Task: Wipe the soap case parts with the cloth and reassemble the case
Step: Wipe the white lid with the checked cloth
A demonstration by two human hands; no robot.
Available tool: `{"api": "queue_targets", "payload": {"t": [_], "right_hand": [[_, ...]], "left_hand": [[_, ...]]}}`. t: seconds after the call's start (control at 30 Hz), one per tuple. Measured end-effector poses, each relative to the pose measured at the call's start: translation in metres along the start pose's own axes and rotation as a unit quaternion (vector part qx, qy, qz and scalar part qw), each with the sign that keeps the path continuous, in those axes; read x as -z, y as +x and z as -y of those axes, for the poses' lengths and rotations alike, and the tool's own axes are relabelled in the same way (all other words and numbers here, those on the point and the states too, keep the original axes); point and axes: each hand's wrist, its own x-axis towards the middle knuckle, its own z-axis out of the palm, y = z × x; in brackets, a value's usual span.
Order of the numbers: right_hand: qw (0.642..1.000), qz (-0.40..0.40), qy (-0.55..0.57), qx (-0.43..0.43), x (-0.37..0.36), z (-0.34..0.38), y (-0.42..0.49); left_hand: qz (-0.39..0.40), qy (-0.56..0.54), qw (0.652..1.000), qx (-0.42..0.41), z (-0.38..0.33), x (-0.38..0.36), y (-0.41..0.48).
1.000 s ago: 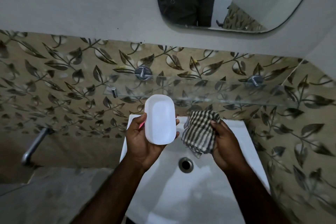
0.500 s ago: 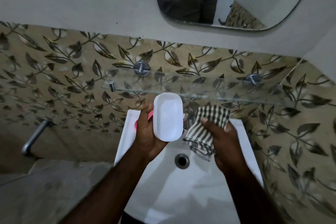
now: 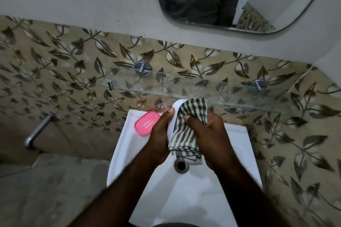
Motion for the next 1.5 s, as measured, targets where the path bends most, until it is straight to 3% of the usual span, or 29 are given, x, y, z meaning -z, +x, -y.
{"api": "queue_targets", "payload": {"t": [0.13,0.3,0.47,0.57,0.67,0.73,0.83,0.93,1.03,1.2,1.3,1.4,1.5], "right_hand": [[0.997,0.02,0.073,-0.03,-0.007,0.001,-0.002],[0.994,0.098,-0.054,-0.005,-0.009,-0.003,-0.008],[0.987,-0.01,0.154,-0.049,-0.011,0.013,0.005],[0.996,-0.008,0.088,-0.015,-0.017,0.01,-0.004],[0.998,0.054,-0.009,-0.009,-0.024,0.003,-0.017],[0.998,0.053,0.028,-0.002,-0.028,0.008,-0.015],[0.981,-0.026,0.191,-0.025,-0.033,0.023,-0.01],[0.991,-0.031,0.129,0.007,-0.037,0.02,-0.017],[0.999,0.023,0.045,-0.005,-0.031,0.012,-0.024],[0.974,-0.04,0.22,-0.043,-0.025,0.02,-0.016],[0.991,-0.014,0.135,0.005,-0.022,0.021,-0.019],[0.999,0.049,0.004,-0.002,-0.016,0.018,-0.026],[0.998,0.041,0.045,-0.03,-0.019,0.018,-0.025]], "left_hand": [[-0.008,0.007,1.0,0.012,0.004,-0.001,-0.002],[-0.02,0.008,1.0,0.002,-0.006,-0.002,0.0],[-0.064,0.129,0.99,0.0,-0.003,-0.008,-0.007],[-0.047,0.097,0.994,0.002,-0.005,-0.005,-0.012],[0.0,0.007,0.999,0.034,-0.019,-0.004,-0.018],[0.007,0.034,0.998,0.046,-0.027,-0.005,-0.02],[-0.004,0.119,0.993,0.02,-0.028,-0.006,-0.021],[-0.001,0.106,0.994,0.035,-0.027,-0.004,-0.025],[0.02,0.068,0.997,0.035,-0.029,-0.003,-0.026],[-0.002,0.125,0.992,0.027,-0.025,-0.012,-0.021],[0.013,0.131,0.99,0.042,-0.029,-0.015,-0.016],[0.027,0.152,0.987,0.033,-0.039,-0.013,-0.009],[0.015,0.174,0.984,0.013,-0.04,-0.013,-0.005]]}}
